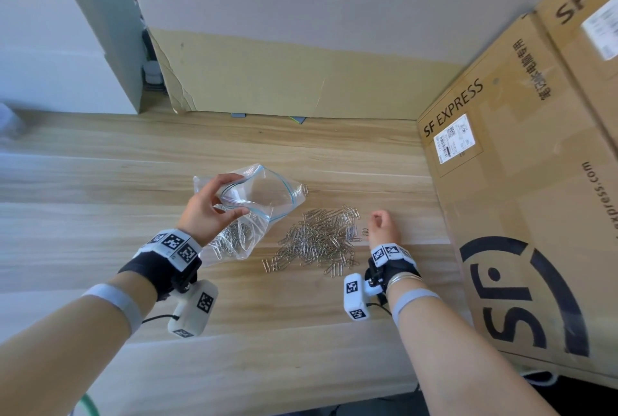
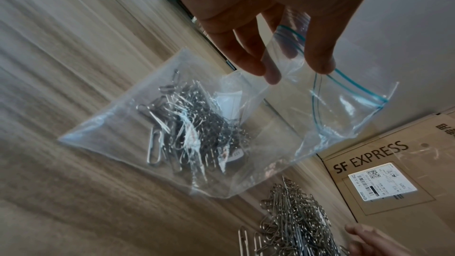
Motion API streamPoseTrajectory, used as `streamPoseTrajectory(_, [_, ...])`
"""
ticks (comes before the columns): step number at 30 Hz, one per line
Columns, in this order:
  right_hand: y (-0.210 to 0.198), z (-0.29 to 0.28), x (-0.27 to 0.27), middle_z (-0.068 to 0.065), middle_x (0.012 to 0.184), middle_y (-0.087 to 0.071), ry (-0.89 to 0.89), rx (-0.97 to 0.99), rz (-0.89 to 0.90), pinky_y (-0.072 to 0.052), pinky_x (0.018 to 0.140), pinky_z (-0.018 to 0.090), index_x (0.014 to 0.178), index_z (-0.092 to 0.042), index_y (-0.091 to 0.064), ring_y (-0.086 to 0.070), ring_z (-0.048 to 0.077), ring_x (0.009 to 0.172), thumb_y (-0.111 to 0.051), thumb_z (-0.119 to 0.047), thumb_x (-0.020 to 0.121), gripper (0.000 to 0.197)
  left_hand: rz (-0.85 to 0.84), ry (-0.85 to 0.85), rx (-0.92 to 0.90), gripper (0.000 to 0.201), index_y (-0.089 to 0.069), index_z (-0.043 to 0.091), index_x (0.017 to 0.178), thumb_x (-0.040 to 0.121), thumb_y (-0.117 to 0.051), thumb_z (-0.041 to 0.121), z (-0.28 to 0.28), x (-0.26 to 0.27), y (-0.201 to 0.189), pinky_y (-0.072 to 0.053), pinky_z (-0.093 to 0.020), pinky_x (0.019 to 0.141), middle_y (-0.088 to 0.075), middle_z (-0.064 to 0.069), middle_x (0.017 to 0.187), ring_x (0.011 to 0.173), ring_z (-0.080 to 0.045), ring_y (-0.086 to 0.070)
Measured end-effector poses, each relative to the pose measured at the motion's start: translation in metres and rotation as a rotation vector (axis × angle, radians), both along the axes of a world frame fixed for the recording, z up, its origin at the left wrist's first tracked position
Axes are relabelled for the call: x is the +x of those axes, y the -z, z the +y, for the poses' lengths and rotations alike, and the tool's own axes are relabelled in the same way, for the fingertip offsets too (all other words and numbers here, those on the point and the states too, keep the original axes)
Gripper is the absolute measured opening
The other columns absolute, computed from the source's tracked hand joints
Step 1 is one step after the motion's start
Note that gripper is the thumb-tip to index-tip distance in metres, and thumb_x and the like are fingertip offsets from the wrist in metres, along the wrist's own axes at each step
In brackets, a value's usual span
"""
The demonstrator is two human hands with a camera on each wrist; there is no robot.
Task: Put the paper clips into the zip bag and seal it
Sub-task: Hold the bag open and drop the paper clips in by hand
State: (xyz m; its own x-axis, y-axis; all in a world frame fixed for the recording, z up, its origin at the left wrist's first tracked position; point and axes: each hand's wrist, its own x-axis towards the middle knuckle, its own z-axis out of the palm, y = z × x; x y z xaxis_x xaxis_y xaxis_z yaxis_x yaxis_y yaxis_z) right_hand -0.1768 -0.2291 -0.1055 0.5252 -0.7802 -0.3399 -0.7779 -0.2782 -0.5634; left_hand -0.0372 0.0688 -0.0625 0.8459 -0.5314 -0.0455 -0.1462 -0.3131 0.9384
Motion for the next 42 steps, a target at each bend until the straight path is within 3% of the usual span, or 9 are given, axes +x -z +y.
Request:
streamPoseTrajectory(7, [0.001, 0.025, 0.008, 0.005, 0.099, -0.062, -0.234, 0.034, 0.08, -0.047, 0.062, 0.029, 0.107, -0.014, -0.057, -0.058, 0.022, 0.08, -0.043, -0.027, 0.094, 0.023, 0.001, -0.009, 0.0, 0.067, -0.046, 0.065, 0.098, 0.071, -0.075, 0.01, -0.004, -0.002, 0.003, -0.051, -0.033, 0.084, -0.048, 0.046, 0.107, 0.094, -0.013, -0.057])
streamPoseTrajectory(10, [-0.008, 0.035, 0.016, 0.004, 0.107, -0.06, -0.307, 0.095, 0.077, -0.055, 0.074, 0.04, 0.117, -0.017, -0.053, -0.062, 0.025, 0.086, -0.045, -0.033, 0.092, 0.031, 0.006, -0.015, -0.007, 0.067, -0.047, 0.065, 0.098, 0.071, -0.075, 0.01, -0.005, -0.001, 0.005, -0.05, -0.034, 0.086, -0.048, 0.047, 0.107, 0.097, -0.014, -0.057])
streamPoseTrajectory(14, [-0.019, 0.039, 0.015, 0.002, 0.15, -0.012, -0.53, 0.129, 0.214, -0.039, 0.1, 0.052, 0.134, -0.045, -0.022, -0.033, 0.029, 0.129, -0.066, -0.049, 0.072, 0.076, -0.003, -0.013, -0.01, 0.065, -0.047, 0.064, 0.099, 0.071, -0.075, 0.011, -0.006, -0.002, 0.006, -0.051, -0.031, 0.084, -0.048, 0.045, 0.108, 0.099, -0.016, -0.057])
streamPoseTrajectory(18, [-0.019, 0.058, 0.014, -0.005, 0.152, 0.015, -0.812, 0.04, 0.437, -0.024, 0.104, 0.062, 0.135, -0.053, -0.001, 0.001, 0.04, 0.138, -0.073, -0.055, 0.063, 0.102, 0.01, -0.012, -0.018, 0.06, -0.048, 0.057, 0.1, 0.072, -0.074, 0.011, -0.008, -0.002, 0.008, -0.05, -0.03, 0.085, -0.047, 0.048, 0.107, 0.1, -0.016, -0.057])
streamPoseTrajectory(22, [-0.011, 0.062, 0.015, -0.004, 0.151, 0.001, -0.951, -0.181, 0.474, -0.044, 0.094, 0.05, 0.134, -0.05, -0.012, -0.021, 0.037, 0.13, -0.071, -0.059, 0.062, 0.093, 0.015, -0.01, -0.022, 0.055, -0.047, 0.045, 0.105, 0.072, -0.074, 0.01, -0.008, -0.002, 0.007, -0.048, -0.026, 0.085, -0.046, 0.05, 0.106, 0.102, -0.016, -0.056])
streamPoseTrajectory(26, [-0.011, 0.062, 0.018, 0.003, 0.145, -0.022, -1.029, -0.253, 0.354, -0.042, 0.098, 0.047, 0.127, -0.038, -0.036, -0.037, 0.034, 0.122, -0.068, -0.042, 0.074, 0.062, 0.016, -0.015, -0.024, 0.055, -0.047, 0.045, 0.105, 0.072, -0.074, 0.01, -0.009, -0.003, 0.006, -0.049, -0.033, 0.088, -0.045, 0.05, 0.106, 0.103, -0.015, -0.056])
streamPoseTrajectory(31, [-0.013, 0.062, 0.019, 0.008, 0.129, -0.041, -1.061, -0.194, 0.206, -0.045, 0.092, 0.042, 0.113, -0.022, -0.055, -0.049, 0.026, 0.108, -0.066, -0.027, 0.079, 0.037, 0.018, -0.027, 0.011, 0.066, -0.046, 0.063, 0.099, 0.072, -0.074, 0.011, -0.008, -0.004, 0.005, -0.051, -0.036, 0.088, -0.046, 0.048, 0.107, 0.097, 0.006, -0.055])
streamPoseTrajectory(36, [-0.013, 0.059, 0.024, 0.008, 0.121, -0.051, -0.995, -0.115, 0.127, -0.045, 0.09, 0.032, 0.108, -0.016, -0.062, -0.054, 0.024, 0.103, -0.066, -0.018, 0.08, 0.028, 0.022, -0.026, 0.02, 0.068, -0.044, 0.066, 0.098, 0.072, -0.074, 0.011, -0.008, -0.004, 0.004, -0.052, -0.041, 0.085, -0.046, 0.048, 0.108, 0.096, -0.014, -0.057])
streamPoseTrajectory(42, [-0.021, 0.056, 0.027, 0.009, 0.112, -0.062, -0.9, -0.063, 0.038, -0.055, 0.072, 0.04, 0.091, -0.008, -0.068, -0.063, 0.022, 0.08, -0.064, 0.001, 0.077, 0.017, 0.016, -0.017, 0.009, 0.062, -0.047, 0.058, 0.101, 0.071, -0.075, 0.012, -0.009, -0.003, 0.008, -0.053, -0.042, 0.084, -0.046, 0.047, 0.109, 0.092, -0.009, -0.056])
